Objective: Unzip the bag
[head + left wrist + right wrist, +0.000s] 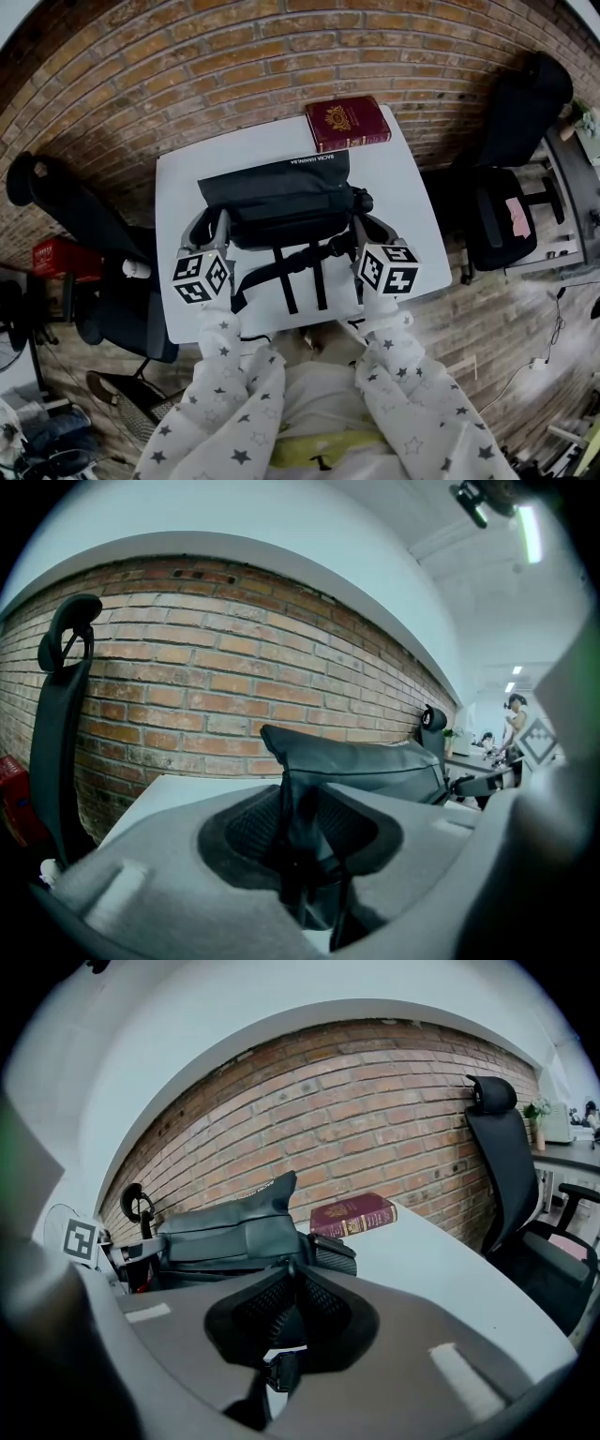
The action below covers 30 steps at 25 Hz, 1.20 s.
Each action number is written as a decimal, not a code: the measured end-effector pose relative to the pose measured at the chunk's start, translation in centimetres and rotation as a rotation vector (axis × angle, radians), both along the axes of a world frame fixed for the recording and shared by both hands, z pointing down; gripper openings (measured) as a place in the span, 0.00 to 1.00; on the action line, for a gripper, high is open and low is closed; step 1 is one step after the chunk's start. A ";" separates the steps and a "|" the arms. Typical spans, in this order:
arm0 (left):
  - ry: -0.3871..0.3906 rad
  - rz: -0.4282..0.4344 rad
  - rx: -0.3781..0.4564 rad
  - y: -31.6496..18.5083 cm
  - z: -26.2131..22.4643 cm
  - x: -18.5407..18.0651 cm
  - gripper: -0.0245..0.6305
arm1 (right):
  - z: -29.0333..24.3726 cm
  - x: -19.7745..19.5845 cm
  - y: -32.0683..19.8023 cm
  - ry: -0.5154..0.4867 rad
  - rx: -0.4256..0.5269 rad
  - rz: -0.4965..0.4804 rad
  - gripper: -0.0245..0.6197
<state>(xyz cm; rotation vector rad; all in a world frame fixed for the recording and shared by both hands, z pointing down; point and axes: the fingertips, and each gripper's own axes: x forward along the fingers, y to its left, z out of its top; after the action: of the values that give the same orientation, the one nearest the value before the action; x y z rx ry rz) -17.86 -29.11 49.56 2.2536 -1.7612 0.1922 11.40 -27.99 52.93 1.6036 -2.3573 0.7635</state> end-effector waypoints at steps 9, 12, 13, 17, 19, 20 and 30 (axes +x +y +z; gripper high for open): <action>0.050 0.016 0.038 1.6 -1.1 0.1 0.25 | -1.6 0.6 0.7 0.028 0.079 -0.117 0.26; 0.022 0.022 0.047 2.8 -1.9 0.4 0.21 | -3.2 1.0 0.8 0.054 0.132 -0.117 0.25; 0.020 0.029 0.048 3.1 -2.1 0.5 0.20 | -3.8 1.3 0.7 0.072 0.146 -0.108 0.23; 0.018 0.054 0.052 4.2 -3.0 0.7 0.10 | -6.0 2.1 0.6 0.089 0.190 -0.071 0.17; 0.015 0.064 0.054 4.6 -3.5 0.7 0.06 | -7.1 2.0 0.6 0.084 0.217 -0.061 0.12; 0.015 0.068 0.057 4.7 -3.8 0.6 0.05 | -7.8 1.8 0.5 0.078 0.236 -0.057 0.10; 0.003 0.101 0.110 4.8 -7.4 0.7 0.04 | -12.3 -1.1 0.2 -0.087 0.381 -0.128 0.05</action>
<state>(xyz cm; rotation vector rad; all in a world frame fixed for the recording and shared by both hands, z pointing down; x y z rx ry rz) -17.11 -24.30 42.15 2.4209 -1.6965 0.1145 10.28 -27.78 40.66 1.5537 -2.7671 0.3810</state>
